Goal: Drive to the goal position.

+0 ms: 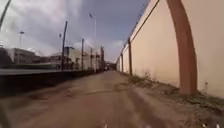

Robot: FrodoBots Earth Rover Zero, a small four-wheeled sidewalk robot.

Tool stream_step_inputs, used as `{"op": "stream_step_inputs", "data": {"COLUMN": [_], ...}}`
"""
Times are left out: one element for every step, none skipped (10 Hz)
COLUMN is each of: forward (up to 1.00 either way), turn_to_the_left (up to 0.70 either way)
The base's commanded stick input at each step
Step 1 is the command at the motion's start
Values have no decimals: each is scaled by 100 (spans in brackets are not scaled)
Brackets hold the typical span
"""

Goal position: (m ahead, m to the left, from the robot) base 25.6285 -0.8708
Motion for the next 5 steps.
{"op": "stream_step_inputs", "data": {"forward": [70,70,70,70,70], "turn_to_the_left": [0,0,0,0,0]}}
